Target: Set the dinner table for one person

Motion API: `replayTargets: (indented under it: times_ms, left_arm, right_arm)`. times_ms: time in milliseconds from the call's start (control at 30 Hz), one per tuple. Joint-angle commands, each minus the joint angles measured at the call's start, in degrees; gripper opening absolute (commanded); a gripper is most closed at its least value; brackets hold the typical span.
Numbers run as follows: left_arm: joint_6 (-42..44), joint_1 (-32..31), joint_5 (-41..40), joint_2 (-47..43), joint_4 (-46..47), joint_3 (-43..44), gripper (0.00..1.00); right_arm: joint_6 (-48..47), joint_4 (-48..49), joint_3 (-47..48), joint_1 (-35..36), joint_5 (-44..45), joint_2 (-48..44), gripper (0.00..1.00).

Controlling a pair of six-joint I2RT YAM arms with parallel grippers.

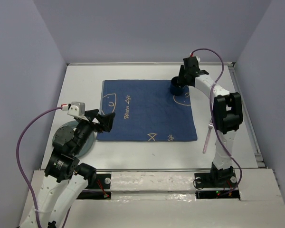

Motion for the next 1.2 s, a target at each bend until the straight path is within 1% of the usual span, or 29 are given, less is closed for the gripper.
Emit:
replayTargets:
  times_ms: [0, 67, 100, 133, 167, 200, 267, 300, 367, 400, 433, 467, 533, 567, 600, 667, 700, 733, 800, 833, 900, 967, 1167]
  left_arm:
    - [0.32, 0.98, -2.16, 1.59, 1.57, 0.54, 0.99]
    - [-0.29, 1.6, -3.04, 1.95, 1.04, 0.63, 0.99]
    - [-0.47, 2.73, -3.31, 2.21, 0.78, 0.72, 0.99]
    - [-0.47, 2.74, -3.31, 2.21, 0.69, 0.89, 0.99]
    - [-0.65, 3.61, -5.31, 2.21, 0.69, 0.98, 0.99]
    - [-0.74, 4.14, -6.29, 2.21, 0.6, 1.16, 0.99]
    - [-0.91, 5.81, -8.22, 2.12, 0.42, 1.33, 0.99]
    - [-0.83, 6.25, -9.1, 2.12, 0.42, 1.77, 0.99]
    - [-0.39, 7.22, -11.21, 2.04, 0.42, 2.3, 0.99]
    - [-0.21, 8.1, -13.65, 1.95, 0.42, 2.74, 0.99]
    - [-0.21, 8.54, -14.72, 1.77, 0.08, 3.0, 0.99]
    - [-0.21, 8.98, -16.56, 1.34, -0.1, 3.09, 0.99]
    - [-0.47, 9.51, -18.42, 0.63, -0.63, 3.27, 0.99]
    - [-0.56, 9.6, -19.3, 0.11, -0.72, 3.27, 0.99]
    - [-0.65, 9.6, -20.0, -0.07, -0.72, 3.27, 0.99]
    - [-0.74, 9.95, -20.27, -0.51, -0.54, 3.27, 0.99]
    - [-0.82, 10.21, -20.1, -0.6, -0.46, 3.09, 0.99]
    - [-0.91, 10.47, -20.01, -0.69, -0.28, 3.0, 0.99]
    - [-0.83, 11.53, -19.13, -0.6, 0.07, 2.74, 0.99]
    - [-0.91, 11.79, -18.87, -0.51, 0.25, 2.74, 0.99]
    - [-0.83, 12.58, -17.99, -0.51, 0.6, 2.48, 0.99]
    - [-1.0, 12.76, -17.11, -0.43, 0.77, 2.3, 0.99]
    - [-1.09, 12.76, -15.62, 0.19, 1.39, 2.04, 0.99]
  right_arm:
    - [0.68, 3.45, 1.6, -0.07, -2.14, -5.49, 0.68]
    - [1.3, 3.97, 0.55, -0.07, -4.26, -8.82, 0.68]
    - [2.34, 5.37, -3.55, 0.45, -7.14, -11.89, 0.69]
    - [3.05, 6.86, -3.59, 1.33, -8.73, -13.48, 0.68]
    - [4.62, 8.35, -7.94, 2.21, -12.32, -15.15, 0.68]
    - [5.33, 11.94, -10.16, 3.26, -13.75, -16.56, 0.68]
    - [8.31, 16.77, -16.12, 8.08, -17.08, -19.64, 0.68]
    - [9.37, 18.55, -17.73, 12.19, -18.84, -20.17, 0.67]
    - [12.61, 21.8, -20.46, 17.22, -21.22, -19.92, 0.66]
    - [13.68, 25.56, -21.95, 19.77, -22.1, -19.39, 0.65]
    - [14.74, 26.99, -22.22, 24.84, -22.81, -18.61, 0.65]
    - [16.49, 28.31, -22.31, 27.33, -23.6, -17.55, 0.65]
    - [18.08, 31.38, -21.35, 31.64, -24.3, -14.13, 0.65]
    - [19.74, 32.79, -21.09, 35.31, -24.65, -12.81, 0.65]
    - [20.36, 35.06, -20.39, 36.74, -25.53, -11.49, 0.64]
    - [22.03, 35.79, -17.23, 39.2, -25.54, -6.66, 0.64]
    - [23.0, 36.83, -15.91, 41.13, -26.93, -5.08, 0.63]
    - [23.36, 36.84, -14.24, 42.11, -27.55, -1.67, 0.63]
    - [24.32, 36.76, -9.76, 44.04, -28.35, 1.25, 0.61]
    - [24.59, 36.76, -8.27, 44.05, -28.87, 4.22, 0.61]
    - [25.9, 36.5, -3.8, 44.58, -31.23, 7.23, 0.59]
    - [27.13, 36.49, -1.84, 44.58, -32.48, 10.82, 0.58]
    - [29.25, 36.14, 5.62, 44.58, -35.81, 18.39, 0.56]
